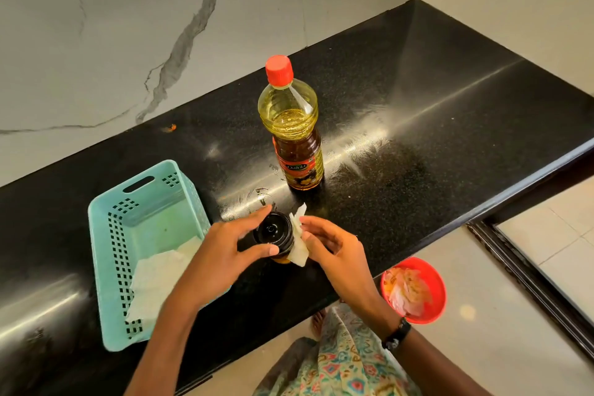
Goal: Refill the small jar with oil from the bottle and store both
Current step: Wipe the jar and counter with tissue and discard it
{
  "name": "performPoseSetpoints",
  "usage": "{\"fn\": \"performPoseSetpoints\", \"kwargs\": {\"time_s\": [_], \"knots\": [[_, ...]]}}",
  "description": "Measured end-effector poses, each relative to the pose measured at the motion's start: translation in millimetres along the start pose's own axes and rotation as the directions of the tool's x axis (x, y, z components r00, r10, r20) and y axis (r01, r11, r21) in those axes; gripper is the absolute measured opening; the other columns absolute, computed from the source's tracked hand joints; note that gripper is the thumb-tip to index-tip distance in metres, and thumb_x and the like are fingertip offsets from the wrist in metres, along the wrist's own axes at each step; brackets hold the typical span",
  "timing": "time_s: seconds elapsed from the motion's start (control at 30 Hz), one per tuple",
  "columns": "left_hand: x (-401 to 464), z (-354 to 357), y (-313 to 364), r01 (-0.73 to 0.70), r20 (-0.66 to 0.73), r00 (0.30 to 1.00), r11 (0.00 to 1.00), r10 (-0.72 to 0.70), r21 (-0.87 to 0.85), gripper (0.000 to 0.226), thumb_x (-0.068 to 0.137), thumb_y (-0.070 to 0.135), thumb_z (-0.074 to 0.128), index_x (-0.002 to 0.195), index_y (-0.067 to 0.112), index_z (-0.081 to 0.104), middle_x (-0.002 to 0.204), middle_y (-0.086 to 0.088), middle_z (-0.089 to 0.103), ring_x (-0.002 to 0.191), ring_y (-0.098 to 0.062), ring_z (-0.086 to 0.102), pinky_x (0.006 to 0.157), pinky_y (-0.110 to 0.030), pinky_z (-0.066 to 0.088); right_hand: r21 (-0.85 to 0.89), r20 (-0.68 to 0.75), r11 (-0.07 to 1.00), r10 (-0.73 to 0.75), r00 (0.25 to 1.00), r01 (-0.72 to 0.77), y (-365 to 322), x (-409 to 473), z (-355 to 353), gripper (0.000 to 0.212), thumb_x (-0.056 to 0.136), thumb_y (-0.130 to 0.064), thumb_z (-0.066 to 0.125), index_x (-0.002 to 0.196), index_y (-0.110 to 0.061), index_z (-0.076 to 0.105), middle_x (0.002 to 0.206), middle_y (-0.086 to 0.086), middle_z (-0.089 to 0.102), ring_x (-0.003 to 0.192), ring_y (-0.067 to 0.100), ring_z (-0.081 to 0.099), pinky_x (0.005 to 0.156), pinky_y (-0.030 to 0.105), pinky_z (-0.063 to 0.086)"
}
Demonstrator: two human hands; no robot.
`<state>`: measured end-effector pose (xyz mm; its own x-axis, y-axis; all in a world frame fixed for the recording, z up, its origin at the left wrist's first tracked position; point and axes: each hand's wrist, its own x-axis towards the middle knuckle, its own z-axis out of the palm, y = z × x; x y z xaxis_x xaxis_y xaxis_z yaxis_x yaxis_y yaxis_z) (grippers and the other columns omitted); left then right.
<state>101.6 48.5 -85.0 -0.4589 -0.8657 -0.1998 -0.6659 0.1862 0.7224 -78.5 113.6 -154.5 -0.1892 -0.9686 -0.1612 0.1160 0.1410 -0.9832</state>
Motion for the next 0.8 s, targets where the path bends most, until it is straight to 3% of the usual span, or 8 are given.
{"fn": "performPoseSetpoints", "kwargs": {"time_s": [0.13, 0.27, 0.33, 0.4, 0.5, 0.6, 0.8], "knots": [[-5.9, 11.9, 0.1, -0.017, -0.059, 0.998, 1.0, 0.017, 0.0, 0.066, 0.08, 0.025, 0.071, 0.139, 0.03, 0.041, 0.138, 0.018, 0.04, 0.126, 0.012, 0.033, 0.104, -0.007, 0.027, -0.059, -0.013, 0.985, -0.166, 0.986, 0.165, -9.8, 11.2, 10.3, 0.027, 0.089, 0.003, 0.057, 0.111, -0.007, 0.069, 0.108, 0.002, 0.066, 0.102, 0.006, 0.063, 0.086, 0.017, 0.049], [-5.5, 9.3, 0.0, 0.004, -0.026, 1.0, 1.0, -0.004, -0.009, 0.065, 0.082, 0.025, 0.069, 0.139, 0.035, 0.039, 0.139, 0.022, 0.037, 0.129, 0.011, 0.03, 0.108, -0.015, 0.027, -0.183, -0.024, 0.977, -0.114, 0.993, 0.108, 8.1, 20.4, 11.8, 0.027, 0.087, 0.004, 0.058, 0.107, -0.01, 0.07, 0.105, 0.0, 0.068, 0.1, 0.004, 0.063, 0.087, 0.017, 0.049], [-3.8, 6.7, -1.7, 0.006, 0.003, 1.0, 1.0, -0.006, -0.02, 0.064, 0.082, 0.026, 0.068, 0.138, 0.039, 0.039, 0.14, 0.027, 0.035, 0.126, 0.019, 0.026, 0.111, -0.018, 0.022, -0.262, -0.03, 0.964, -0.06, 0.998, 0.051, 19.0, 20.9, 9.7, 0.025, 0.087, -0.002, 0.061, 0.106, -0.014, 0.071, 0.103, -0.005, 0.068, 0.1, 0.004, 0.063, 0.088, 0.018, 0.05], [-1.1, 2.8, -4.3, -0.006, 0.047, 0.999, 1.0, 0.007, -0.024, 0.063, 0.083, 0.026, 0.067, 0.137, 0.043, 0.038, 0.14, 0.029, 0.034, 0.126, 0.023, 0.023, 0.112, -0.016, 0.015, -0.338, -0.039, 0.941, -0.023, 0.999, 0.009, 22.6, 18.9, 8.3, 0.023, 0.087, -0.006, 0.063, 0.106, -0.016, 0.071, 0.099, -0.009, 0.067, 0.097, 0.002, 0.062, 0.087, 0.016, 0.05], [4.6, -3.1, -6.6, -0.014, 0.131, 0.991, 0.996, 0.025, -0.087, 0.063, 0.084, 0.024, 0.066, 0.136, 0.044, 0.038, 0.144, 0.026, 0.035, 0.134, 0.013, 0.025, 0.107, -0.009, 0.022, -0.294, -0.064, 0.955, -0.063, 0.996, 0.041, 11.8, 12.7, 9.1, 0.023, 0.087, -0.006, 0.063, 0.107, -0.016, 0.071, 0.099, -0.007, 0.067, 0.095, 0.002, 0.063, 0.081, 0.011, 0.049], [10.8, -7.5, -7.2, -0.014, 0.201, 0.979, 0.991, 0.042, -0.136, 0.063, 0.084, 0.022, 0.066, 0.137, 0.041, 0.039, 0.144, 0.027, 0.035, 0.135, 0.011, 0.025, 0.108, -0.017, 0.026, -0.205, -0.061, 0.969, -0.155, 0.986, 0.14, -4.2, 11.8, 11.7, 0.024, 0.088, -0.003, 0.061, 0.11, -0.011, 0.07, 0.101, -0.002, 0.065, 0.095, 0.002, 0.062, 0.077, 0.012, 0.05], [20.5, -14.5, -9.7, -0.004, 0.296, 0.954, 0.986, 0.054, -0.166, 0.062, 0.085, 0.016, 0.066, 0.138, 0.036, 0.041, 0.146, 0.024, 0.035, 0.135, 0.012, 0.025, 0.1, -0.001, 0.025, -0.439, -0.007, 0.892, -0.12, 0.993, 0.105, 16.9, 27.1, 10.3, 0.026, 0.089, -0.006, 0.06, 0.112, -0.013, 0.069, 0.104, -0.005, 0.064, 0.097, 0.005, 0.061, 0.085, 0.019, 0.052]]}}
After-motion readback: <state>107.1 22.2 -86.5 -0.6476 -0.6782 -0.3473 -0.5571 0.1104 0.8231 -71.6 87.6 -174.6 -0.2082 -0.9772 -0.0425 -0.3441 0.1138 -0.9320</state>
